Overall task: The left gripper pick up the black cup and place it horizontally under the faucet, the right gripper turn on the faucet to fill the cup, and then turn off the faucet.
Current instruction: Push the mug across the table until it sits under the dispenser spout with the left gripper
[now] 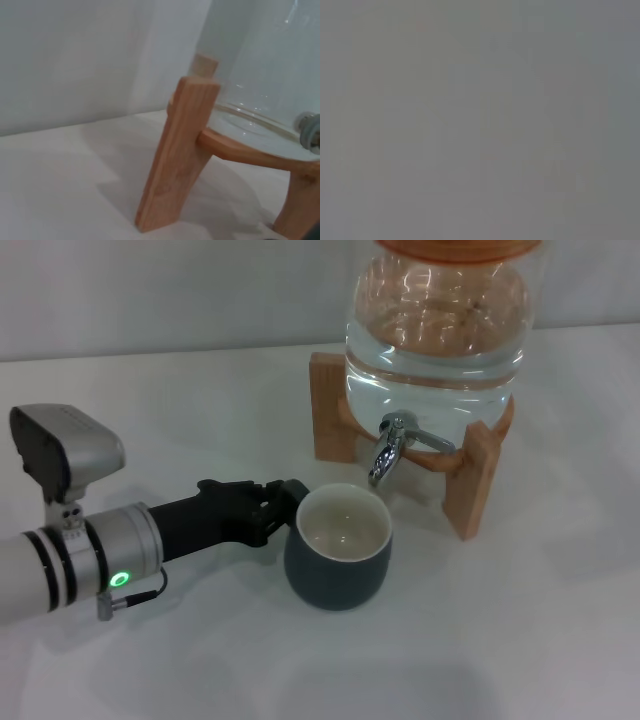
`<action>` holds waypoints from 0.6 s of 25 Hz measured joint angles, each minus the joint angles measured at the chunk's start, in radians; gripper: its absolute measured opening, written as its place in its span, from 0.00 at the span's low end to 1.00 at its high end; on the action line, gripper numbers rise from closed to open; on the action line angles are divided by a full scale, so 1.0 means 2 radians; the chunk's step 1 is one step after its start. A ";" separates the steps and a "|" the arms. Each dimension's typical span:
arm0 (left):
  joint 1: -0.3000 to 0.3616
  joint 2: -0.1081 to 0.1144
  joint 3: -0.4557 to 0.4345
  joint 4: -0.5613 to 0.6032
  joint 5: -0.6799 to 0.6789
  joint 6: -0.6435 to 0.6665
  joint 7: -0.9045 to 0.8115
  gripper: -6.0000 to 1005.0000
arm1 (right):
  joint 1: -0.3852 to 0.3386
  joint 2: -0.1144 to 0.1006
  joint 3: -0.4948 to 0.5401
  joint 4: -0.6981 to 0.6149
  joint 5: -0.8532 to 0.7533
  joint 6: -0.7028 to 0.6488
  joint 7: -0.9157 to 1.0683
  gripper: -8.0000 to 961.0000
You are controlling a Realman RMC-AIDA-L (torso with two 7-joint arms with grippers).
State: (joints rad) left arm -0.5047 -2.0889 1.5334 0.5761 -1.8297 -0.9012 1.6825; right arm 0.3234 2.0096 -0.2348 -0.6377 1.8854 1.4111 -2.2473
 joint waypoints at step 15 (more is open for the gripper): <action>0.002 0.000 0.049 0.008 -0.042 0.039 0.001 0.19 | -0.002 0.000 0.000 0.002 -0.001 0.013 0.000 0.88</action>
State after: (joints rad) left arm -0.5012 -2.0893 1.6310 0.5919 -1.9129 -0.8231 1.6842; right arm 0.3198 2.0095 -0.2347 -0.6340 1.8841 1.4369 -2.2473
